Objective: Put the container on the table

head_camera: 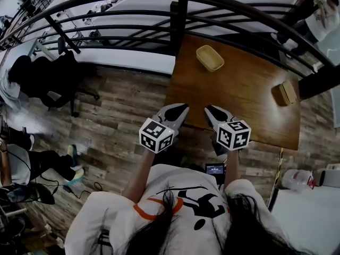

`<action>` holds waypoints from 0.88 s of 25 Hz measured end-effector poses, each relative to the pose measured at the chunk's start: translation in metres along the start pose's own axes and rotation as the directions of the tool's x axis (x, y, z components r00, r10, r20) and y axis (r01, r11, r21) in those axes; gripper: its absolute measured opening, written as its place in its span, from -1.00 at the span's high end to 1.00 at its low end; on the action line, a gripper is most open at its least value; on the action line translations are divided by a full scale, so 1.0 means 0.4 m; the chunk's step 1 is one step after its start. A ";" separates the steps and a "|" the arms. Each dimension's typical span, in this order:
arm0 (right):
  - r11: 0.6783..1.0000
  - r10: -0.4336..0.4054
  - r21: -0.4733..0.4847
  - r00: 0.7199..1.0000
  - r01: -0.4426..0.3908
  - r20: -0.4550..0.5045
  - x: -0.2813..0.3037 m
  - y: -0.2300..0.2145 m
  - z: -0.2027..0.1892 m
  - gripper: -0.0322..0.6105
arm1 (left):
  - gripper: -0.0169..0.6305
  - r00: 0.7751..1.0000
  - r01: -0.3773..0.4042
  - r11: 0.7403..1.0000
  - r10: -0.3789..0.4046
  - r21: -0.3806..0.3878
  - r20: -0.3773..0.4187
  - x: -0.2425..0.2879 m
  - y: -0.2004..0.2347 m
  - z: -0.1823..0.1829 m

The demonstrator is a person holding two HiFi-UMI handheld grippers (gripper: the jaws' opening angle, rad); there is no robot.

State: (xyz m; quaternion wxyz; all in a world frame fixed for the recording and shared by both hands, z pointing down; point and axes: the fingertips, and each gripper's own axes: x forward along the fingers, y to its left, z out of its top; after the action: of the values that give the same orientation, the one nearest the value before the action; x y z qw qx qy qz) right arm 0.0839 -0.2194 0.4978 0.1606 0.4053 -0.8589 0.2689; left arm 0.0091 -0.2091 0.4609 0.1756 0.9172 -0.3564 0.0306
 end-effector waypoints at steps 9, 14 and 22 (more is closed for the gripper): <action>0.998 0.036 -0.042 0.999 -0.036 -0.002 -0.099 0.062 -0.054 0.66 | 0.95 1.000 -0.019 1.000 0.019 -0.004 0.019 -0.033 -0.117 -0.029; 0.996 0.069 -0.055 0.998 -0.069 0.004 -0.169 0.095 -0.091 0.67 | 0.95 0.999 -0.039 0.999 0.039 0.001 0.023 -0.058 -0.200 -0.055; 0.992 0.107 -0.076 0.994 -0.105 0.015 -0.290 0.166 -0.185 0.67 | 0.95 0.995 -0.086 0.996 0.086 -0.006 0.041 -0.137 -0.332 -0.122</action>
State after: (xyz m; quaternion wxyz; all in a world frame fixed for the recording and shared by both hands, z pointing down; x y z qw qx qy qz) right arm 0.1081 -0.0699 0.4781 0.1532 0.3552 -0.8901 0.2409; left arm 0.0601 -0.0662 0.4568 0.1685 0.9010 -0.3993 0.0186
